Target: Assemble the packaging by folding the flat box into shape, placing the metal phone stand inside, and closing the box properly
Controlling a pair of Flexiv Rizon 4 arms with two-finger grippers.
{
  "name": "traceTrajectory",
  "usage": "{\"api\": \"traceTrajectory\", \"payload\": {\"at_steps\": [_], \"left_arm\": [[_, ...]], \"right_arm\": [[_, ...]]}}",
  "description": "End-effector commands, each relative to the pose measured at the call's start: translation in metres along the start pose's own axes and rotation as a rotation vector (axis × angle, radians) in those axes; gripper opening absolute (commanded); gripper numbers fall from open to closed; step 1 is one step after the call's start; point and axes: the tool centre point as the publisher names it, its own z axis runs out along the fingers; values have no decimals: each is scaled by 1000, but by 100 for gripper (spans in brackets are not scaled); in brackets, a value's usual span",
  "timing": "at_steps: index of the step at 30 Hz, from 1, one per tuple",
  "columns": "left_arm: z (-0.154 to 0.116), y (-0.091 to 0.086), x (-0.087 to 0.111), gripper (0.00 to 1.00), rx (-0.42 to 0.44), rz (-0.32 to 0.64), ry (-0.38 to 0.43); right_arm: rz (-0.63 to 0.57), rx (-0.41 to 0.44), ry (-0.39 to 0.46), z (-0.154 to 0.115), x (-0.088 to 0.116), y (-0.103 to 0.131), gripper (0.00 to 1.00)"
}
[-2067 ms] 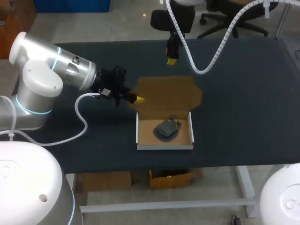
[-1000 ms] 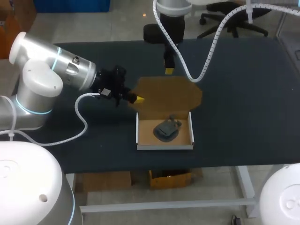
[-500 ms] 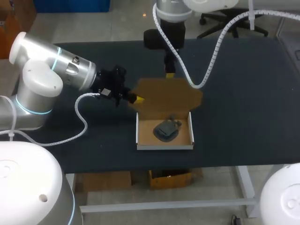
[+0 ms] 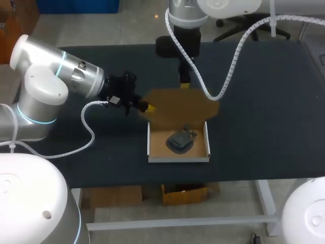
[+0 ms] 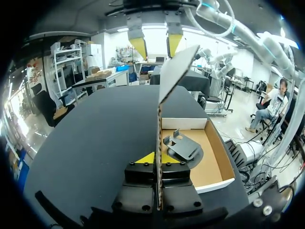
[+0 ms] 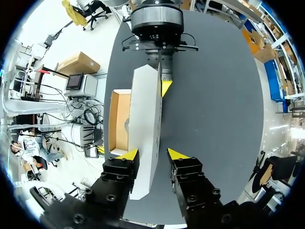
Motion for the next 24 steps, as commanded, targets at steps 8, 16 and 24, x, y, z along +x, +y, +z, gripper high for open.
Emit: {"api": "traceTrajectory", "payload": {"at_steps": [8,16,24], "left_arm": [[1,1,0,0,0,0,0],[1,1,0,0,0,0,0],[1,1,0,0,0,0,0]], "right_arm": [[7,6,-30,4,9,1,34],[24,18,-48,11,10,0,35],[24,19,-55,16,5,3,35]]}}
